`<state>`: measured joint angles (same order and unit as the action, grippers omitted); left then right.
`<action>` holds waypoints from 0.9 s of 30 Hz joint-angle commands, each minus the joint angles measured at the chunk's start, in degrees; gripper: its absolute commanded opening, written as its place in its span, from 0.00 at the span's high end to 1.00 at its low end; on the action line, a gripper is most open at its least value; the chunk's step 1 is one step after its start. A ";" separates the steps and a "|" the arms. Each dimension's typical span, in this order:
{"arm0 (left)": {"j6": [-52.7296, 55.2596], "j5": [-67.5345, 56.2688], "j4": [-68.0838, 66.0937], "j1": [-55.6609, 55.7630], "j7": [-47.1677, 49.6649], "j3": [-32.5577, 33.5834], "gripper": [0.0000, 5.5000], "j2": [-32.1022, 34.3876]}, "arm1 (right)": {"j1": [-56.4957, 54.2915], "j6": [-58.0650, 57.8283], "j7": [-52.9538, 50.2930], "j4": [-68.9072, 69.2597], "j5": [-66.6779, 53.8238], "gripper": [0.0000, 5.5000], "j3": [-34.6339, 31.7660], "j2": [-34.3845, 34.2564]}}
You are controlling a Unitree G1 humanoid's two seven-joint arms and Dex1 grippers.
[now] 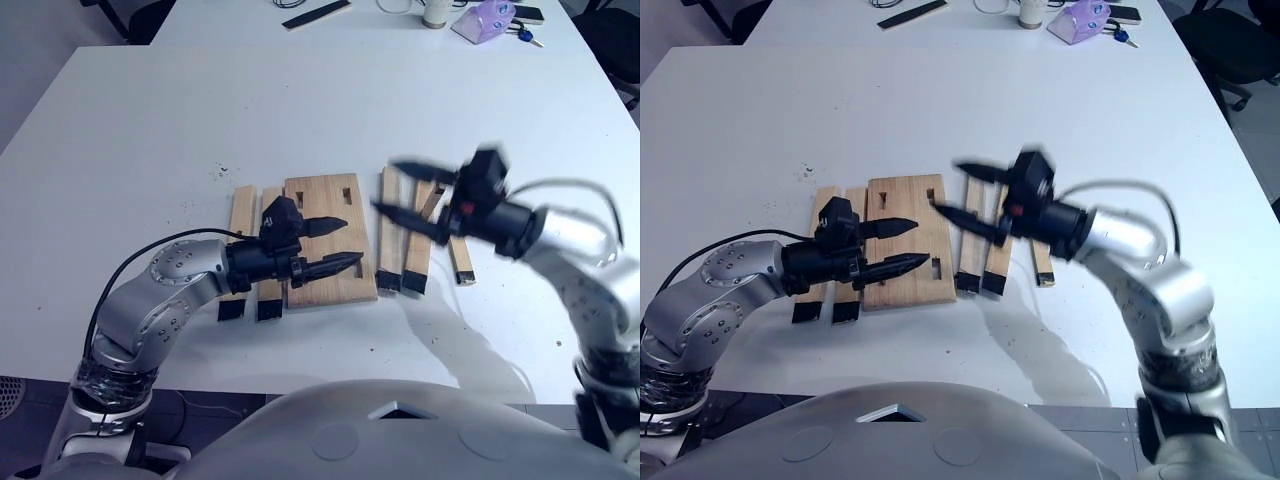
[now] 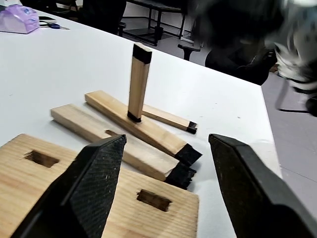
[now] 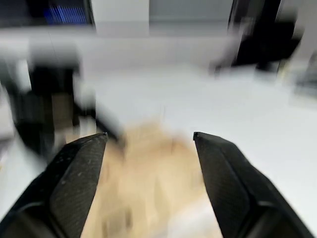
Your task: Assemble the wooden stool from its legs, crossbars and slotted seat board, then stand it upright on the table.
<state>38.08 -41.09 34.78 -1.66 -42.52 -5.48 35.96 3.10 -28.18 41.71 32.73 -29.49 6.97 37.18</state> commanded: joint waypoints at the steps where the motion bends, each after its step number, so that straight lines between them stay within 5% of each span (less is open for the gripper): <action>1: -0.41 2.07 -1.55 0.18 0.03 -0.06 0.44 0.63 | 5.15 16.90 0.03 -10.93 17.41 0.42 7.61 1.81; 9: -2.00 8.28 -3.30 -0.83 -0.37 -2.98 0.44 1.75 | 10.06 29.30 3.19 -22.67 24.62 0.42 5.84 6.23; 14: -2.98 10.26 -3.64 -1.65 0.62 -3.44 0.44 1.05 | 12.59 28.38 4.76 -14.70 18.99 0.42 -1.59 9.05; 20: -3.48 11.06 -1.32 -5.50 3.21 -2.23 0.44 -0.08 | 18.42 11.57 -3.57 5.94 8.10 0.42 -10.75 6.25; 27: -3.78 12.11 -0.75 -6.61 4.83 -2.78 0.44 -1.33 | 22.74 -7.71 -25.33 12.32 13.86 0.31 -7.27 -6.11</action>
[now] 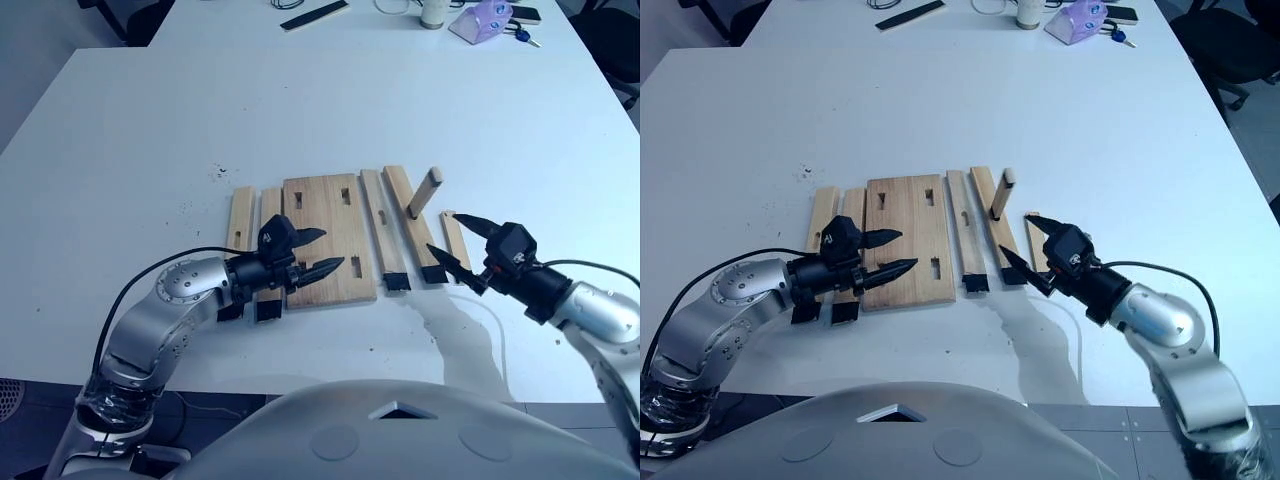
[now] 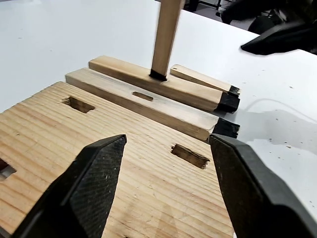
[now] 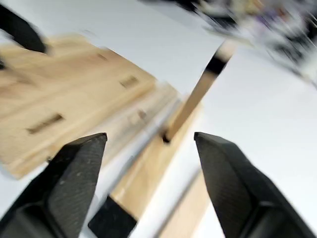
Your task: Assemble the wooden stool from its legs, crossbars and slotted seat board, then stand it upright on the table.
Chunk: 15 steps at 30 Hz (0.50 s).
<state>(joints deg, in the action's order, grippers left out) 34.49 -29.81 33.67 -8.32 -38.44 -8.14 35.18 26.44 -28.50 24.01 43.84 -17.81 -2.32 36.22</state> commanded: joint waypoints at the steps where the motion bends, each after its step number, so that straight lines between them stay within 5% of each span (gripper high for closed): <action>1: -0.13 0.83 0.30 0.27 0.75 -0.18 0.44 -0.65 | -1.25 -9.23 -9.37 1.16 2.89 0.31 2.80 -6.34; 6: -0.13 1.30 -0.72 1.06 0.70 -0.56 0.44 -0.96 | -4.70 -15.39 -12.77 0.66 -0.40 0.31 5.26 -13.73; 15: 0.71 0.31 -0.29 2.85 -0.67 -1.06 0.44 -0.76 | -5.22 -11.84 -14.11 -11.79 6.10 0.31 10.86 -15.53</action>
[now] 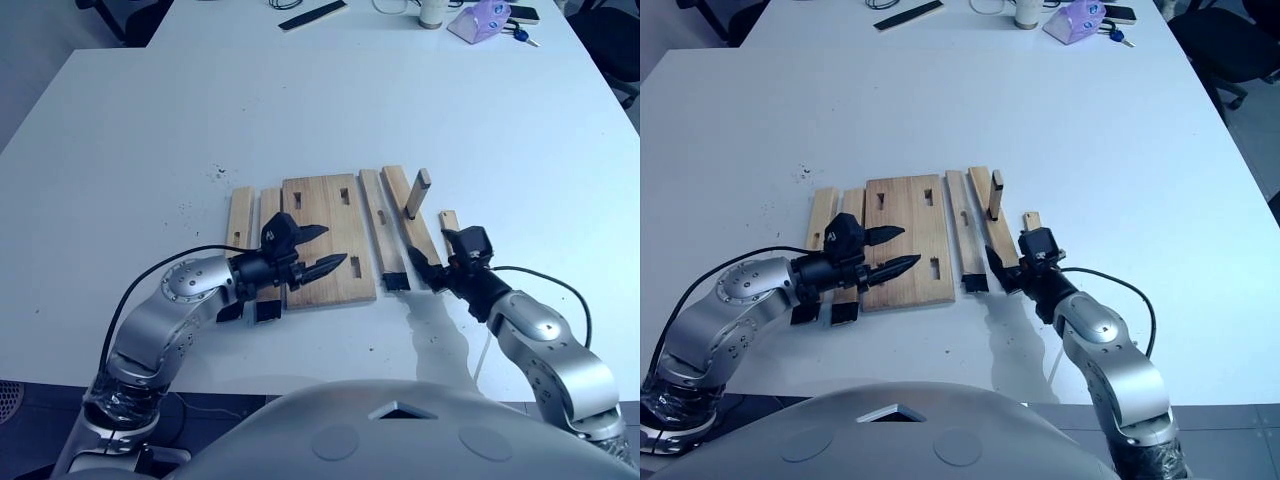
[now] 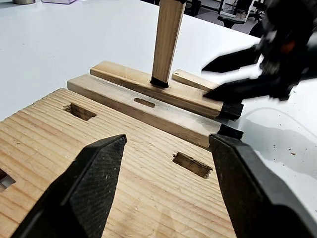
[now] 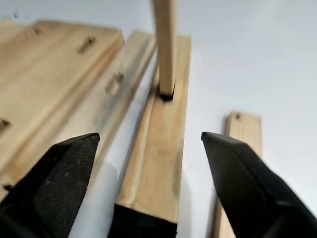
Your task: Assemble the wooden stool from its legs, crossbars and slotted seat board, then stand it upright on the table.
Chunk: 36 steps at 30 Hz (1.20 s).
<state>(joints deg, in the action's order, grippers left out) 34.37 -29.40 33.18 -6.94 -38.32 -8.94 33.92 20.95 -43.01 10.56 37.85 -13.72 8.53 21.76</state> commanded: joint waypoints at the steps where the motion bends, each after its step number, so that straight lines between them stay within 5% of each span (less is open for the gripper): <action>1: 0.95 -0.28 0.21 1.58 -1.04 -0.21 0.44 0.56 | 0.69 3.33 -0.54 -7.11 2.46 0.31 0.16 -1.23; 5: 1.15 -0.41 0.37 1.49 -1.63 -0.32 0.44 0.76 | 2.02 5.14 0.11 -9.61 2.85 0.31 1.11 -2.66; 16: 1.68 -0.61 -0.10 2.61 -0.19 0.72 0.44 -1.22 | 0.08 4.57 -2.10 -8.78 2.40 0.60 -1.15 -6.89; 23: 5.27 -5.03 -5.60 12.16 7.42 9.61 0.44 -6.47 | -10.67 7.45 1.54 -1.43 -13.13 0.62 -14.02 -11.61; 30: 16.04 -46.23 -0.70 21.13 6.55 19.81 0.39 -5.72 | -16.10 -0.31 18.59 9.39 -48.10 0.62 -22.73 2.72; 36: 16.24 -61.12 -4.36 25.22 13.67 21.22 0.32 -3.20 | -17.69 -3.16 29.64 5.69 -56.33 0.62 -24.70 14.50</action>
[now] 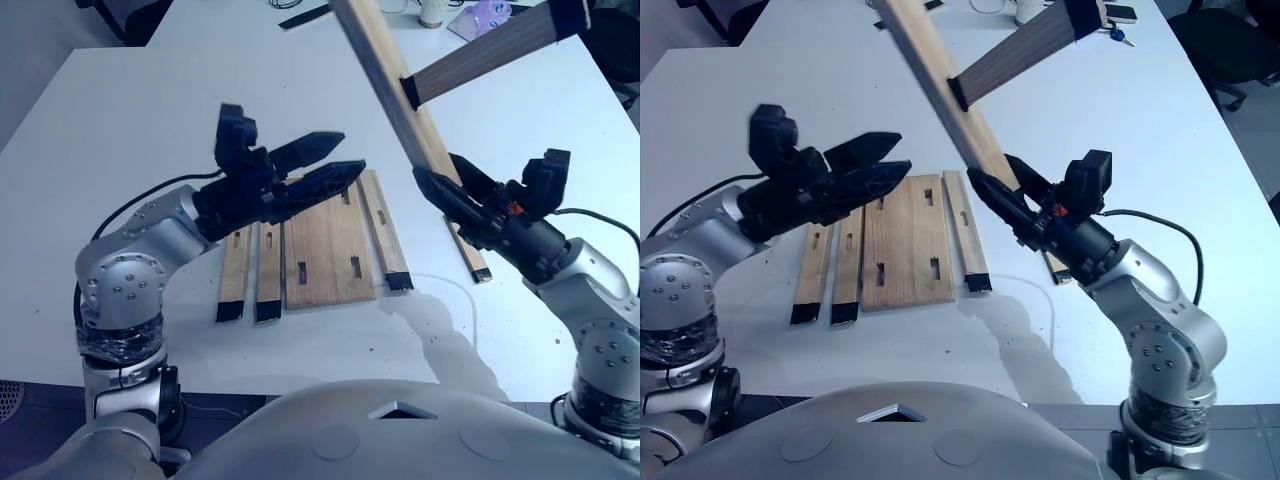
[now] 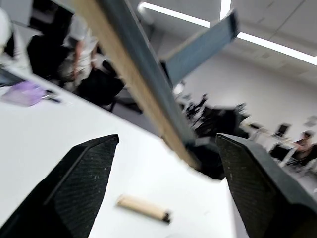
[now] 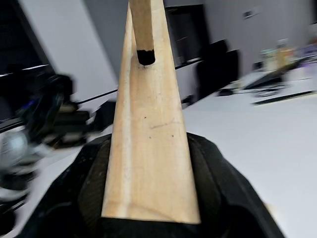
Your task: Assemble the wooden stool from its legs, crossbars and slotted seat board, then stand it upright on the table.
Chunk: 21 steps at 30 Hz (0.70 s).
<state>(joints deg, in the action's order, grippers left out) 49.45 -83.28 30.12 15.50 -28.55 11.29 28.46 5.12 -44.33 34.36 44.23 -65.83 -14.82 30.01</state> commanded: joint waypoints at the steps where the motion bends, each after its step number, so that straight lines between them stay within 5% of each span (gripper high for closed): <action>1: 1.18 -8.65 -1.35 2.75 4.81 0.68 0.32 2.63 | -2.21 -1.92 6.74 -1.17 -4.95 0.62 -1.35 7.41; 10: 0.86 -9.48 2.94 0.38 1.84 -1.13 0.32 4.98 | -3.42 -2.02 9.83 -3.39 -7.49 0.62 2.04 11.03; 21: 0.45 -10.70 2.98 -0.14 -5.46 -1.22 0.60 6.92 | -4.09 -4.09 10.48 -8.28 -18.69 0.62 0.49 14.00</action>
<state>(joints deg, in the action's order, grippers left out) 49.74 -93.38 32.59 15.06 -32.69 10.80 34.74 1.36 -48.25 45.87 36.15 -84.73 -14.14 43.25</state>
